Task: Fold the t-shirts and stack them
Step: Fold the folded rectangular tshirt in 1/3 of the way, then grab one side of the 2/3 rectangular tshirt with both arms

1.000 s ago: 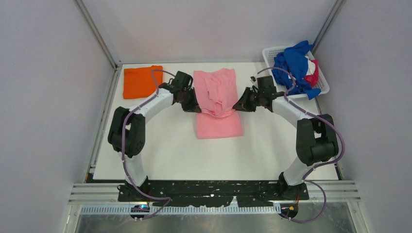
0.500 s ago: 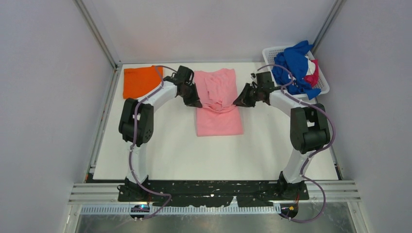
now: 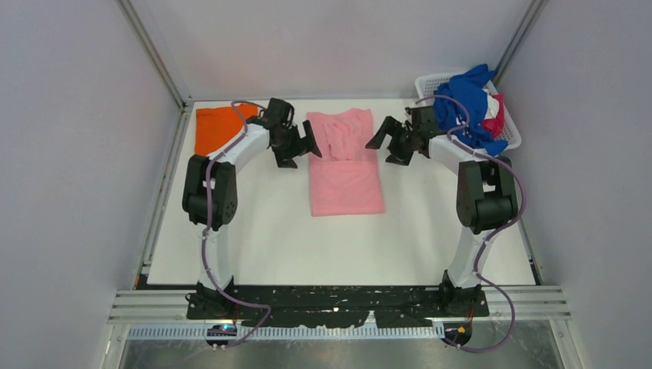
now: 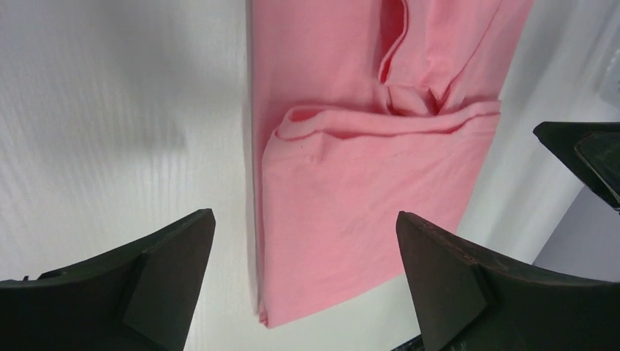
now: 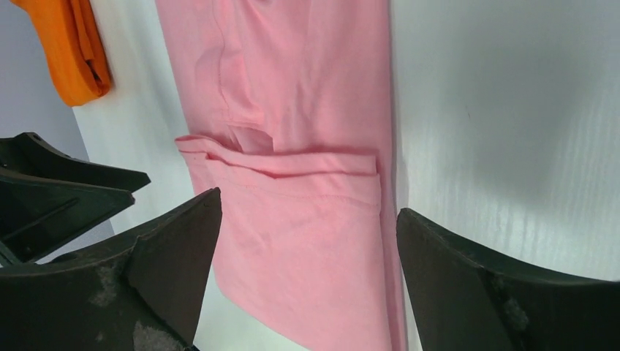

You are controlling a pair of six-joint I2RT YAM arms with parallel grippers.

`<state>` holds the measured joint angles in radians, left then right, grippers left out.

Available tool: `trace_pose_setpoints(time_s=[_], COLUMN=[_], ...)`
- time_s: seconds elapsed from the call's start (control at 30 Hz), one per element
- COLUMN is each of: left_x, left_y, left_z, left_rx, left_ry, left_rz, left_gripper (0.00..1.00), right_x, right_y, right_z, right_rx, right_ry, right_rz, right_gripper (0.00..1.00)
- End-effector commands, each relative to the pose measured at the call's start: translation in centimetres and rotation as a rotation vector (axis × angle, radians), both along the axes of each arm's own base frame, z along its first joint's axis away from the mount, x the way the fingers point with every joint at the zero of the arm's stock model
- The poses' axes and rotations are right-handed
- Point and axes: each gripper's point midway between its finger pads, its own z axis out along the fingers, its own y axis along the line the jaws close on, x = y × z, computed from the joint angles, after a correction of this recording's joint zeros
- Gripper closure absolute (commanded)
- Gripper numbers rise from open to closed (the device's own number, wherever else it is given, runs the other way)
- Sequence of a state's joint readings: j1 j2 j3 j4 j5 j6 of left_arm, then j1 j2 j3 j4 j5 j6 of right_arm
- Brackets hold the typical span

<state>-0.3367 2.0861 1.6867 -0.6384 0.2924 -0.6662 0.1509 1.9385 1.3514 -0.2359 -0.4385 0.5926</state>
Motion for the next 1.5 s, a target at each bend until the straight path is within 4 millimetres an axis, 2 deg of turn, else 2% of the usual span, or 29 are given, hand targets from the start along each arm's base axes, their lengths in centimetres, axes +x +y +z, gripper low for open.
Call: trace_pose_setpoints(time_s=[0.0,0.03,0.07,0.1,0.13,0.27,0.4,0.47,0.57,0.8,1.2,1.3,1.4,1.47], left_x=[-2.3,-3.4,-4.6,-5.9,-7.1,-12.2,-15.3,-16.0,-16.2,-16.1,-15.4,-14.9,-14.6,-14.5], left_y=[0.1,0.2,0.3,0.5,0.6,0.8,0.0,-0.5,-1.1,-1.0,-1.4,-1.6,-1.8,-1.7], left_z=[4.9,4.8,4.5,4.0,3.8,1.5,-0.5,-1.3,-2.4,-4.4,-6.6,-6.8,-7.0,-7.1], left_rx=[-0.063,-0.064,-0.059,-0.055,-0.052,-0.043,-0.053,-0.06,-0.058,-0.022,-0.003,0.0,0.001,0.007], left_ry=[-0.089,-0.087,-0.078,-0.067,-0.065,-0.005,0.032,0.043,0.058,0.102,0.143,0.145,0.15,0.145], left_rz=[-0.025,-0.032,-0.039,-0.048,-0.055,-0.08,-0.092,-0.095,-0.099,-0.094,-0.088,-0.09,-0.095,-0.1], left_gripper=[0.0,0.0,0.0,0.0,0.0,0.0,0.0,0.0,0.07,0.43,0.69,0.75,0.99,1.0], right_x=[-2.2,-3.7,-5.3,-6.2,-7.7,-11.9,-14.9,-15.8,-16.6,-16.6,-16.9,-16.9,-16.8,-16.5], right_y=[-0.7,-1.0,-1.4,-1.5,-1.8,-2.4,-2.3,-2.4,-2.4,-2.4,-1.9,-1.6,-1.4,-1.3], right_z=[3.1,2.8,1.5,2.0,1.7,0.3,-1.1,-1.9,-2.8,-3.2,-4.2,-4.5,-5.0,-5.2], right_rx=[-0.029,-0.04,-0.049,-0.056,-0.059,-0.072,-0.08,-0.096,-0.119,-0.149,-0.15,-0.151,-0.159,-0.164], right_ry=[-0.09,-0.079,-0.043,-0.057,-0.047,-0.019,0.015,0.033,0.052,0.047,0.071,0.074,0.085,0.085], right_rz=[0.022,0.028,0.03,0.033,0.035,0.037,0.054,0.056,0.071,0.087,0.114,0.127,0.135,0.134], right_gripper=[0.04,0.05,0.04,0.05,0.05,0.04,0.05,0.05,0.05,0.03,0.0,0.05,0.1,0.13])
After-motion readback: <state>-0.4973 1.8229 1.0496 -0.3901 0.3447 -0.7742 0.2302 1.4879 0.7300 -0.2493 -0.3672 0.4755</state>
